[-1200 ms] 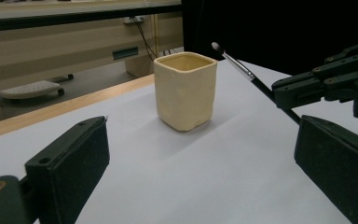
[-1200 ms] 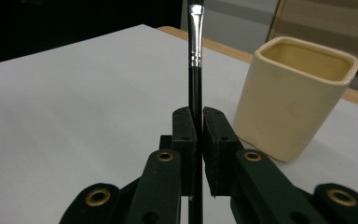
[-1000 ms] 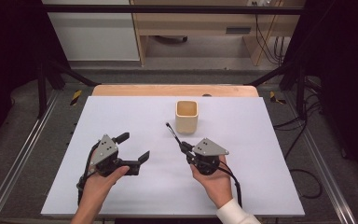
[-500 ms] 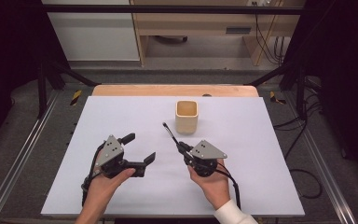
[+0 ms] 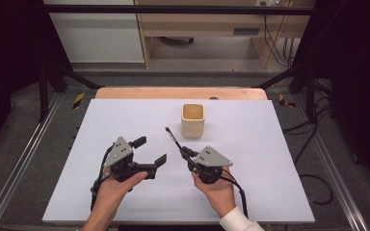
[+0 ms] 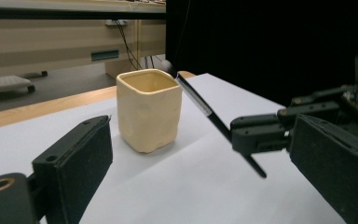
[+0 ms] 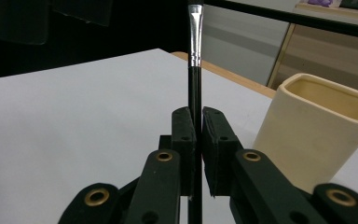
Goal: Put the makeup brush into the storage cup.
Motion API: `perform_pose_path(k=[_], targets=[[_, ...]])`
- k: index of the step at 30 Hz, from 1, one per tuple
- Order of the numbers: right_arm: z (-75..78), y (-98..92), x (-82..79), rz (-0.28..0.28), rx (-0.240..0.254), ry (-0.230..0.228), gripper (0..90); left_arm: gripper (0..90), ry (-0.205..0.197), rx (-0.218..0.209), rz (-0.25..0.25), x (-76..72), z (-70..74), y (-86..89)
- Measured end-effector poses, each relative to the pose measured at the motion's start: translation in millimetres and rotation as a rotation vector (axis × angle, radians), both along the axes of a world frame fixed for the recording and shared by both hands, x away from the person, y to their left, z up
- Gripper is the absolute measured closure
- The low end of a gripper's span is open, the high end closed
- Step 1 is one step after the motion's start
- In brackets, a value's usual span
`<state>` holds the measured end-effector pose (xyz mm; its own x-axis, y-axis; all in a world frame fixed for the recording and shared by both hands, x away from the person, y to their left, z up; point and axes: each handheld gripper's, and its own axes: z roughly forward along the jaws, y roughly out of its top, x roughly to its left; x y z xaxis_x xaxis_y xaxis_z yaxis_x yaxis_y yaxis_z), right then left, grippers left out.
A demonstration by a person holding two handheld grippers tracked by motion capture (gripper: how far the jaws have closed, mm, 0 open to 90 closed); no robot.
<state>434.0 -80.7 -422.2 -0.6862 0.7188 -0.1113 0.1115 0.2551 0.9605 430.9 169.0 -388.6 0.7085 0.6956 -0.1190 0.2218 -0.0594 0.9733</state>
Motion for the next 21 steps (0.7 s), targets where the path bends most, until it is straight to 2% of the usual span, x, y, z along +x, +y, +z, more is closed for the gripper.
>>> perform_pose_path(k=[6, 13, 18, 21], targets=[[-1.2, 4.1, -1.5, 0.010, -0.002, -0.008, 83.7, 10.5, 0.039, -0.022, 0.005, 7.1, -5.3, -6.4], [-2.5, 7.0, -2.2, 0.015, -0.001, -0.016, 83.7, 20.5, 0.105, -0.088, 0.021, 16.8, -9.8, -10.9], [-2.1, 7.2, -2.6, 0.018, -0.001, -0.019, 83.7, 25.5, 0.135, -0.100, 0.023, 20.4, -10.3, -16.2], [-2.0, 7.1, -2.7, 0.021, 0.001, -0.018, 83.7, 31.8, 0.160, -0.109, 0.017, 21.6, -11.4, -19.6]])
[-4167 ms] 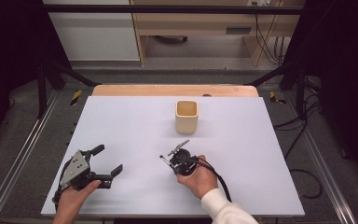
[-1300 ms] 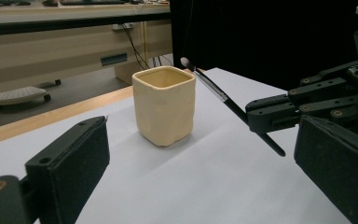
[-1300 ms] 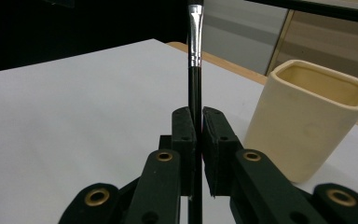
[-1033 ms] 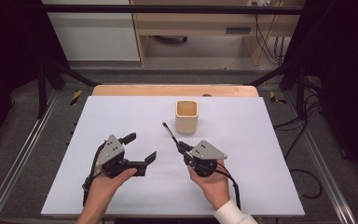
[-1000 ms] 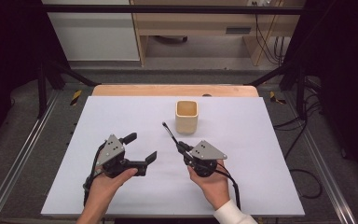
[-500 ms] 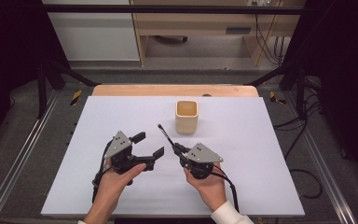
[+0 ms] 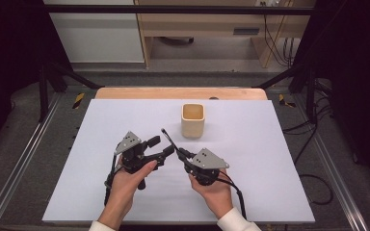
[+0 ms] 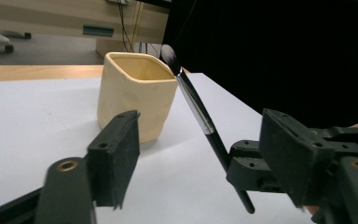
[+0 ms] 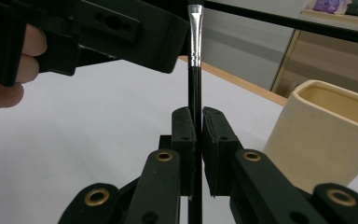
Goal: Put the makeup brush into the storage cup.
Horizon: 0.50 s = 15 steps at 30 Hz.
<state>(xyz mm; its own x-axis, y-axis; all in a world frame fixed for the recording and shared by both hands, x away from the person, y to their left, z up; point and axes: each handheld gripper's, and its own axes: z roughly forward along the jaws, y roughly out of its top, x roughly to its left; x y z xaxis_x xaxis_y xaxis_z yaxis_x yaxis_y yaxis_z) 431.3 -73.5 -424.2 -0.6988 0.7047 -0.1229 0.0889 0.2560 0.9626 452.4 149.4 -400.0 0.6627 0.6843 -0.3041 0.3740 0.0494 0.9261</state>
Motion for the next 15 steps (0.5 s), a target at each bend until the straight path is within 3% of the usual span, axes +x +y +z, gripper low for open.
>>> perform_pose_path(k=[8, 15], targets=[[0.0, 1.4, -1.2, 0.004, -0.002, -0.001, 83.7, 44.6, 0.047, -0.037, -0.014, 2.8, -2.4, -2.5], [-0.8, 3.1, -1.4, 0.015, -0.007, 0.001, 83.7, 51.2, 0.040, -0.034, -0.007, 3.7, -3.0, -3.2]])
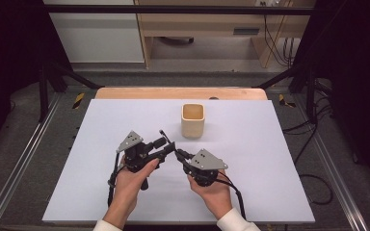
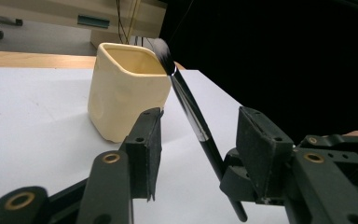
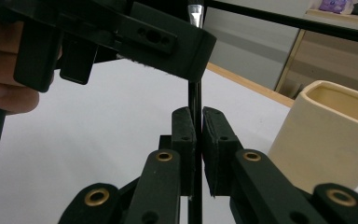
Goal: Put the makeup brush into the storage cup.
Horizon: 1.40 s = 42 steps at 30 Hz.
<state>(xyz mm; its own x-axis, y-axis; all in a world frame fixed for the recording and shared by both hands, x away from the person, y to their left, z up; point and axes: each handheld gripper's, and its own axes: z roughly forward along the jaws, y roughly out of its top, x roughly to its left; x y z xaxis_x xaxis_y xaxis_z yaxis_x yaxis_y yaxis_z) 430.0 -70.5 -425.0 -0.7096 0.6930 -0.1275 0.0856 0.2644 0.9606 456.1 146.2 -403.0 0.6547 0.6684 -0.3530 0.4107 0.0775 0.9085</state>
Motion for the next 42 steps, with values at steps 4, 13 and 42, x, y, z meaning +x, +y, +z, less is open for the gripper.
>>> perform_pose_path(k=[4, 13, 42], targets=[[-0.6, 1.3, -0.3, 0.003, -0.005, 0.002, 83.7, 55.5, 0.009, -0.013, 0.000, 0.4, -0.8, -0.3], [-0.6, 1.7, -0.5, 0.004, -0.007, 0.003, 83.7, 62.7, 0.023, -0.022, -0.001, -0.5, -5.3, 0.3], [-2.6, 3.4, 0.7, 0.020, -0.010, 0.018, 83.4, 83.6, 0.019, -0.069, -0.041, -6.0, -4.5, 1.2]])
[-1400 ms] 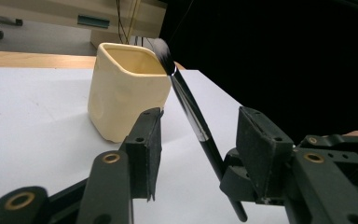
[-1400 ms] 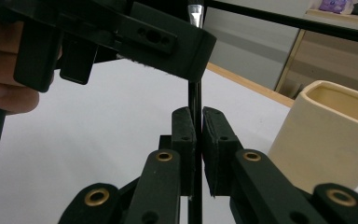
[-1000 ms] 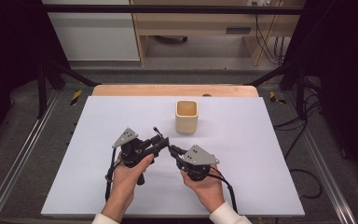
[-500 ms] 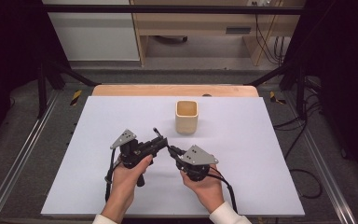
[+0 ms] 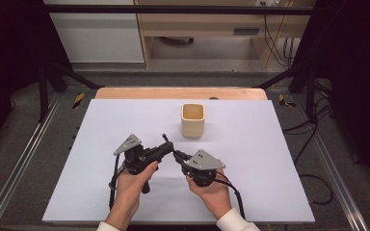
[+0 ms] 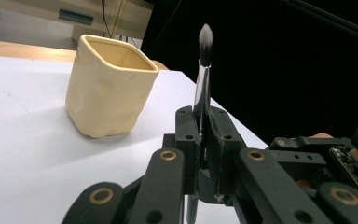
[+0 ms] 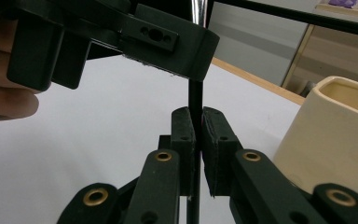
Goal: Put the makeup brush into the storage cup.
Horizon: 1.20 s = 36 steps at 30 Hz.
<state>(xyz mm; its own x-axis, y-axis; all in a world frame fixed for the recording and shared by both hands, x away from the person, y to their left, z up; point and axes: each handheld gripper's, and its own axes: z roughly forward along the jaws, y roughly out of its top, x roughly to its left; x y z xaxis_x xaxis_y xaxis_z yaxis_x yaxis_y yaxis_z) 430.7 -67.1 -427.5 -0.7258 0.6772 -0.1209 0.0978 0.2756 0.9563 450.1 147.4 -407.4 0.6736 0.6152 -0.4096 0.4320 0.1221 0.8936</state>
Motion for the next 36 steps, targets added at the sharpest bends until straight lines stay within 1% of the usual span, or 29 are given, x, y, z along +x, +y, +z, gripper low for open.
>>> perform_pose_path(k=[1, 3, 6, 7, 12, 13, 15, 17, 19, 22, 23, 24, 25, 26, 28, 30, 31, 33, 36], targets=[[-0.1, 0.2, 0.4, 0.004, 0.004, 0.003, 81.4, 83.6, -0.004, 0.004, 0.002, -0.3, 0.4, 0.1], [-0.4, 0.5, 1.0, 0.007, 0.005, 0.010, 74.1, 83.6, -0.014, 0.016, 0.007, -0.5, 1.1, 0.7], [-1.3, 1.3, 1.6, 0.001, 0.001, 0.019, 67.6, 83.6, -0.025, 0.030, 0.016, -0.3, 2.0, 1.6], [-1.6, 1.7, 2.2, 0.001, 0.002, 0.026, 63.4, 83.6, -0.031, 0.041, 0.020, -0.3, 2.6, 2.0], [-2.4, 1.8, 2.9, -0.003, -0.002, 0.030, 60.2, 83.6, -0.049, 0.057, 0.031, -0.5, 3.7, 2.8], [-2.7, 1.7, 3.3, -0.008, -0.004, 0.033, 58.3, 83.6, -0.058, 0.066, 0.037, -0.6, 4.0, 2.9], [-2.9, 1.6, 3.5, -0.010, -0.005, 0.034, 57.4, 83.5, -0.064, 0.074, 0.040, -0.6, 4.3, 3.1], [-3.7, 0.9, 4.6, -0.021, -0.009, 0.045, 52.9, 83.5, -0.071, 0.081, 0.045, -0.8, 4.8, 3.3], [-4.0, 0.6, 5.0, -0.022, -0.008, 0.045, 51.2, 83.6, -0.078, 0.093, 0.054, -1.0, 5.7, 3.6], [-5.0, 0.1, 7.4, -0.026, -0.014, 0.055, 41.4, 83.5, -0.091, 0.103, 0.072, -0.7, 7.1, 4.9], [-5.6, -0.4, 8.3, -0.026, -0.030, 0.058, 36.0, 83.5, -0.097, 0.109, 0.079, -0.7, 7.7, 5.5], [-5.6, -0.4, 8.3, -0.026, -0.030, 0.058, 36.0, 83.5, -0.103, 0.118, 0.083, -0.6, 8.2, 6.1], [-5.8, -1.0, 8.6, -0.033, -0.035, 0.062, 31.8, 83.5, -0.112, 0.128, 0.091, -0.2, 9.3, 7.5], [-5.8, -1.0, 8.6, -0.033, -0.035, 0.062, 31.8, 83.5, -0.112, 0.128, 0.091, -0.2, 9.3, 7.5], [-6.2, -1.3, 9.1, -0.042, -0.043, 0.060, 26.3, 83.5, -0.123, 0.136, 0.093, 0.3, 10.7, 9.9], [-6.8, -1.7, 10.4, -0.040, -0.052, 0.080, 19.9, 83.5, -0.128, 0.142, 0.100, 1.1, 11.9, 11.4], [-7.3, -3.3, 11.8, -0.040, -0.063, 0.095, 15.7, 83.5, -0.128, 0.141, 0.102, 1.5, 12.3, 11.6], [-7.6, -4.7, 12.5, -0.039, -0.067, 0.094, 14.3, 83.5, -0.131, 0.147, 0.105, 2.7, 13.6, 12.3], [-8.1, -8.9, 14.6, -0.040, -0.061, 0.115, 10.2, 83.5, -0.139, 0.156, 0.104, 4.3, 17.8, 13.1]])
